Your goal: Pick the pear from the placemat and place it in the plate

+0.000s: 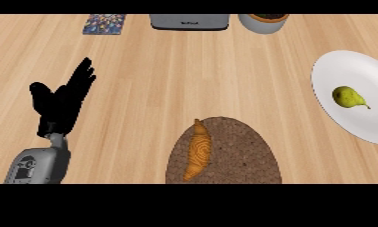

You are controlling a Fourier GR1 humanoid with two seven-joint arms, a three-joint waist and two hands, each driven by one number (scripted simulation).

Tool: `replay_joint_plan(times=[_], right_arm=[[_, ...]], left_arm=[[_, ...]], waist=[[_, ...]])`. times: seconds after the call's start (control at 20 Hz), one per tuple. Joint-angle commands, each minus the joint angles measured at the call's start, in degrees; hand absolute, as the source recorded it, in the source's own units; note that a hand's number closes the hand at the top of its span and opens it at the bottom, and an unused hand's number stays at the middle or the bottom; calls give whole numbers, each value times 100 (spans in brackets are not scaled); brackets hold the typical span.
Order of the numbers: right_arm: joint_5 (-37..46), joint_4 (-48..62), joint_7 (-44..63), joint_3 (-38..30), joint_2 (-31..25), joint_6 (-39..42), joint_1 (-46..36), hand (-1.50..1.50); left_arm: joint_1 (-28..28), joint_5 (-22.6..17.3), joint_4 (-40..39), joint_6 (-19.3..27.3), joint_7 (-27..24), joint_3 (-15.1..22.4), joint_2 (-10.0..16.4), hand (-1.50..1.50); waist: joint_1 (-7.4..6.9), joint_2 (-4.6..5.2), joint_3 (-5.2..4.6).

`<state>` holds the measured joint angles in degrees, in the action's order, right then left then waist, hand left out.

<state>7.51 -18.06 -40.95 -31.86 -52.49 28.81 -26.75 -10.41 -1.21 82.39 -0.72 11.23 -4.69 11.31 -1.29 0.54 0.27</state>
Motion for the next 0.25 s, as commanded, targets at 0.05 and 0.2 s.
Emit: replay_joint_plan(times=[0.05,0.2], right_arm=[[14,324,-595,-12,-344,619,6,-150],[122,297,-602,159,-268,554,-26,-150]], left_arm=[[144,62,79,55,-125,89,-135,0],[232,25,29,-38,-342,-55,-7,0]], waist=[[-61,24,14],[-24,2,-1]])
